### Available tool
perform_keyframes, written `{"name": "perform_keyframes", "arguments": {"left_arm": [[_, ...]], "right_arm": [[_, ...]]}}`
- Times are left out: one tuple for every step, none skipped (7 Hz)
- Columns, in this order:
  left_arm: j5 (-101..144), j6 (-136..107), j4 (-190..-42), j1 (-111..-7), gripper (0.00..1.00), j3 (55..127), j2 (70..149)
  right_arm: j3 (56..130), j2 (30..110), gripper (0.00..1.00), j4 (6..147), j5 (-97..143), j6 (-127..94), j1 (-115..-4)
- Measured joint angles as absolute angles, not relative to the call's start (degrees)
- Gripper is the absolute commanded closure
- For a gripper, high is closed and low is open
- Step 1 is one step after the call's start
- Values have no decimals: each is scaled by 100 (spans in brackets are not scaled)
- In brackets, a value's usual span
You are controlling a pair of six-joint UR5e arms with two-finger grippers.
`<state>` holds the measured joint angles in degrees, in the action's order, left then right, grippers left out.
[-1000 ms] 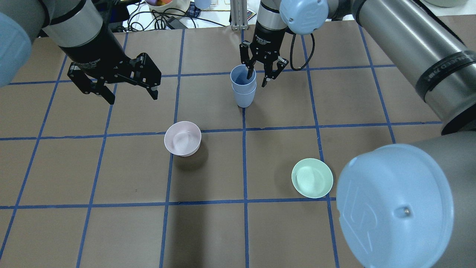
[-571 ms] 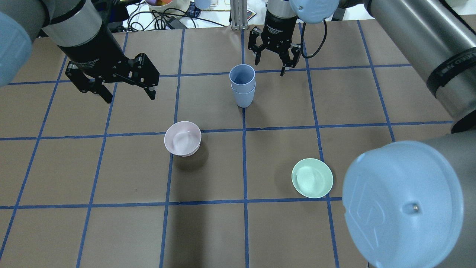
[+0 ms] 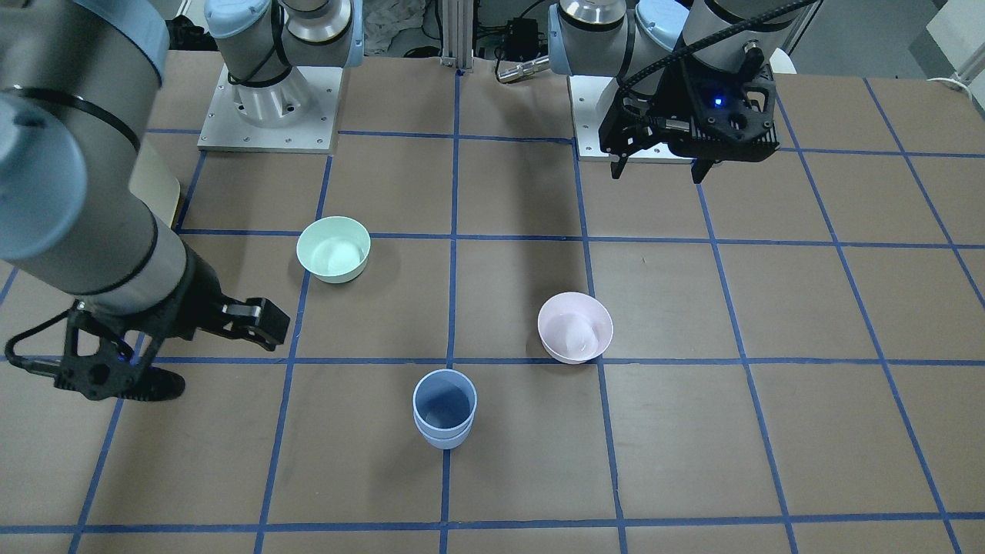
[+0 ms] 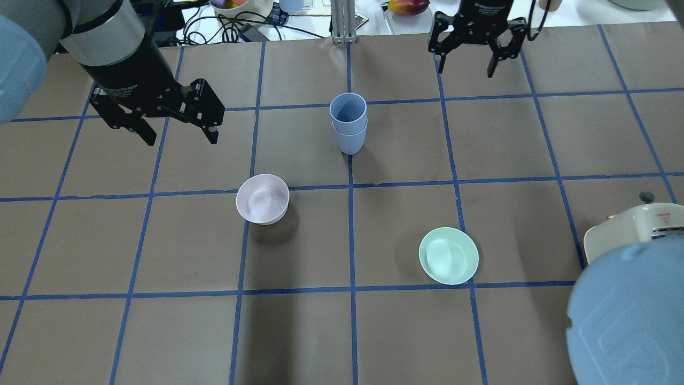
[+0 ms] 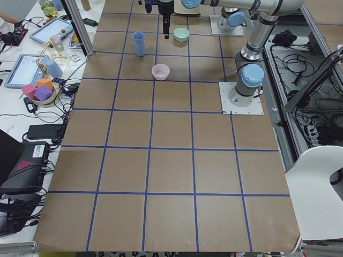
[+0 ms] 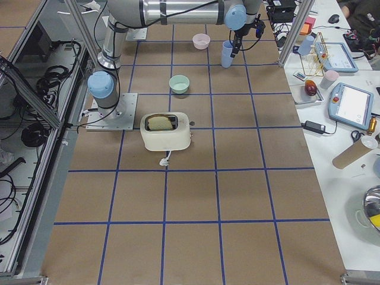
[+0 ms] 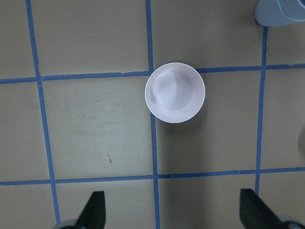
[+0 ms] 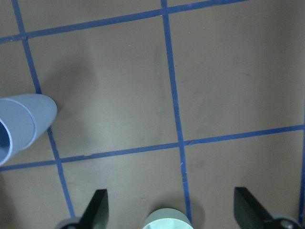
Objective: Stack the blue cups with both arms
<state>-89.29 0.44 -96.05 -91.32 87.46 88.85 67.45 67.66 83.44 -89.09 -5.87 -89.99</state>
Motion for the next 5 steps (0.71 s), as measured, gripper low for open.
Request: {"name": "perform_keyframes", "arguments": {"left_arm": [[-8924,44,-9606,-9132,0,8746,8884],[-8922,44,-9606,-9132,0,8745,8881],[-8921,44,-9606,-9132,0,8746,8878],[-8923,44,-9606,-9132,0,8750,8878],[-8925,44,-9606,-9132,0,8753,8877]], "right_arm": [[7168,7157,0,8361,-9047,-152,-8862],[7615,7534,0,8472,-9111,24,-8785],[7989,7861,0,8582,-9189,66,-8747],[8270,8169,0,8632,-9278,75,-8739],[8483,8466,0,8644,-9299,96,-8738]]}}
